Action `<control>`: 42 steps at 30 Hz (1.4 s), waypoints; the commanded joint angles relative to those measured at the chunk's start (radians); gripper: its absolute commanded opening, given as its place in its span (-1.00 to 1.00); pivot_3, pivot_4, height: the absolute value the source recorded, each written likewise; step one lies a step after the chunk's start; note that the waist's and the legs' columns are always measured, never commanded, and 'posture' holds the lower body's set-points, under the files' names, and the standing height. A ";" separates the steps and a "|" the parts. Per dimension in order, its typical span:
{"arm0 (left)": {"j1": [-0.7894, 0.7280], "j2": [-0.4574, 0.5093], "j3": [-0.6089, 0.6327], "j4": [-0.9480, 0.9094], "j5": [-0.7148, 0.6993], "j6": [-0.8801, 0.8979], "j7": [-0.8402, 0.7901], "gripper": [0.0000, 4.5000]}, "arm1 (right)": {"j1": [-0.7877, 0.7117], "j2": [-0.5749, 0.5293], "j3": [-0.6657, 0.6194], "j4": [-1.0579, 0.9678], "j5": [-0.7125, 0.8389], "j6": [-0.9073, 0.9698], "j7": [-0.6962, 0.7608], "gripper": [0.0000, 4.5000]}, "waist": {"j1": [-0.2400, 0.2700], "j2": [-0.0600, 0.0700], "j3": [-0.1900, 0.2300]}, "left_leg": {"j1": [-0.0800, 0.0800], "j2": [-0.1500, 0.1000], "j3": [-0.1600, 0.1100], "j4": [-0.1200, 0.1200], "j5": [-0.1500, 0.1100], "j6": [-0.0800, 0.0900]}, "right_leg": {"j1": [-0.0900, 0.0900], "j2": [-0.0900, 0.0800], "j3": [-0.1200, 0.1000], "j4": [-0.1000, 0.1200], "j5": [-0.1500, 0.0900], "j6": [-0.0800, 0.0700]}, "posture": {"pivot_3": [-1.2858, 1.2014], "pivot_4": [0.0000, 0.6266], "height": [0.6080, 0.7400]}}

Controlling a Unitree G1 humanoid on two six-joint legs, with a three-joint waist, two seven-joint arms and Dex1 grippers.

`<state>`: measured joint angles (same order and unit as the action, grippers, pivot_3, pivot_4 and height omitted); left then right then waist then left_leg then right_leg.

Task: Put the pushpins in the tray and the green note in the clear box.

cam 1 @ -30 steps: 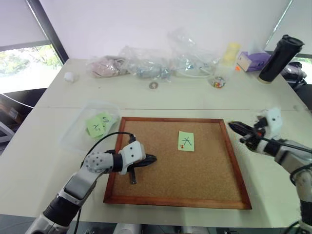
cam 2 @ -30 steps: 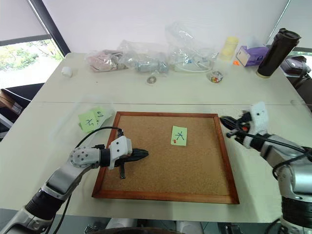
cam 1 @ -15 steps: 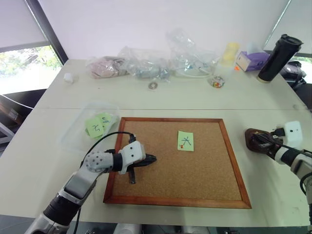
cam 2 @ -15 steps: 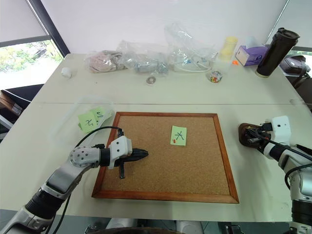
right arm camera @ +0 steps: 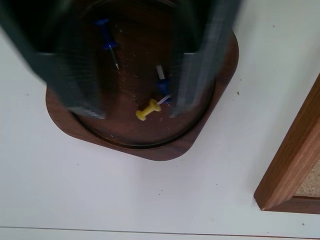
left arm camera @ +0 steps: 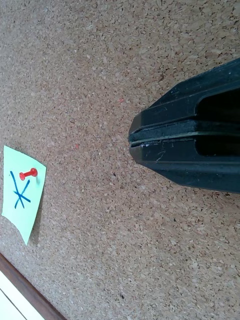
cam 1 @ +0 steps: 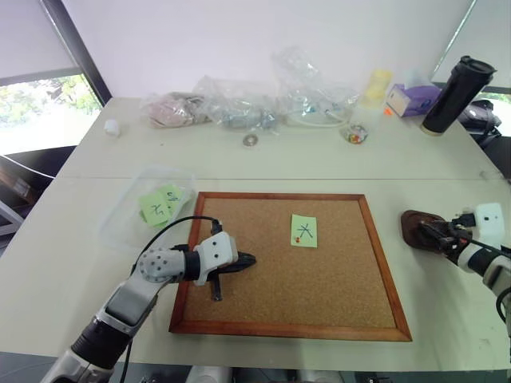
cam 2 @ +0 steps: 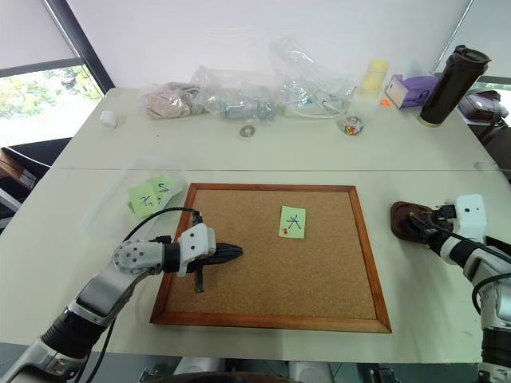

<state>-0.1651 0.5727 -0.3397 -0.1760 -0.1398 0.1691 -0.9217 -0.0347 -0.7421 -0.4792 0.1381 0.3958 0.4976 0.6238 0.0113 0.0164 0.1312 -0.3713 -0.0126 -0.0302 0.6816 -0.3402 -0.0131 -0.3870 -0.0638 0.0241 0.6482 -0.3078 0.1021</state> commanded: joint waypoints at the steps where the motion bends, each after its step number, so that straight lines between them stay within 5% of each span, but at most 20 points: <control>1: 0.026 0.006 -0.046 0.077 0.055 0.035 -0.003 -1.00 | 0.015 -0.028 -0.045 -0.068 0.023 0.017 0.008 0.80 | 0.001 0.000 0.000 | 0.000 0.000 0.000 0.000 0.000 0.000 | 0.000 0.000 0.000 0.000 0.000 0.000 | 0.03 -0.52 1.00; 2: 0.026 0.005 -0.046 0.078 0.055 0.035 -0.003 -1.00 | 0.018 -0.028 -0.050 -0.079 0.029 0.025 0.009 0.97 | 0.001 0.000 0.000 | 0.000 0.000 0.000 0.000 0.000 0.000 | 0.000 0.000 0.000 0.000 0.000 0.000 | 0.03 -0.52 1.00; 9: 0.027 0.009 -0.040 0.085 0.054 0.026 -0.007 -1.00 | 0.030 -0.067 -0.078 -0.296 0.176 0.152 0.105 0.97 | 0.001 0.001 0.000 | 0.000 0.000 0.000 0.000 0.000 0.000 | 0.000 0.000 0.000 0.000 0.000 0.000 | 0.03 -0.52 1.00; 17: 0.029 0.014 -0.036 0.105 0.055 0.008 -0.019 -1.00 | -0.044 -0.060 0.207 -0.587 0.249 0.258 0.149 0.97 | 0.000 0.000 -0.001 | 0.000 0.000 0.000 0.000 0.000 0.000 | 0.000 0.000 0.000 0.000 0.000 0.000 | 0.03 -0.52 1.00; 23: 0.020 0.005 -0.039 0.115 0.061 0.009 -0.010 -1.00 | -0.106 0.025 0.440 -0.553 0.123 0.166 0.138 0.97 | 0.002 -0.005 -0.002 | -0.001 0.000 -0.001 0.000 0.000 0.000 | -0.001 0.000 0.000 -0.001 0.000 0.000 | 0.03 -0.52 1.00; 38: 0.022 0.000 -0.037 0.102 0.063 0.022 0.004 -1.00 | -0.159 0.088 0.620 -0.369 -0.055 0.009 0.182 0.97 | 0.001 -0.004 -0.003 | 0.000 0.000 -0.001 0.000 0.000 0.000 | -0.001 -0.001 0.000 -0.001 0.000 0.000 | 0.03 -0.52 1.00; 42: 0.023 0.000 -0.036 0.101 0.063 0.022 0.006 -1.00 | -0.159 0.102 0.625 -0.348 -0.075 -0.009 0.186 0.41 | 0.001 -0.004 -0.003 | 0.000 0.000 -0.001 0.000 0.000 0.000 | -0.001 -0.001 0.000 -0.001 0.000 0.000 | 0.03 -0.52 1.00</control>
<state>-0.1716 0.5654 -0.3389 -0.1472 -0.1398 0.1383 -0.9320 -0.1882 -0.6473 0.1425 -0.2086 0.3301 0.5047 0.8022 0.0124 0.0119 0.1285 -0.3718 -0.0124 -0.0313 0.6815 -0.3403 -0.0131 -0.3877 -0.0649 0.0237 0.6470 -0.3080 0.1018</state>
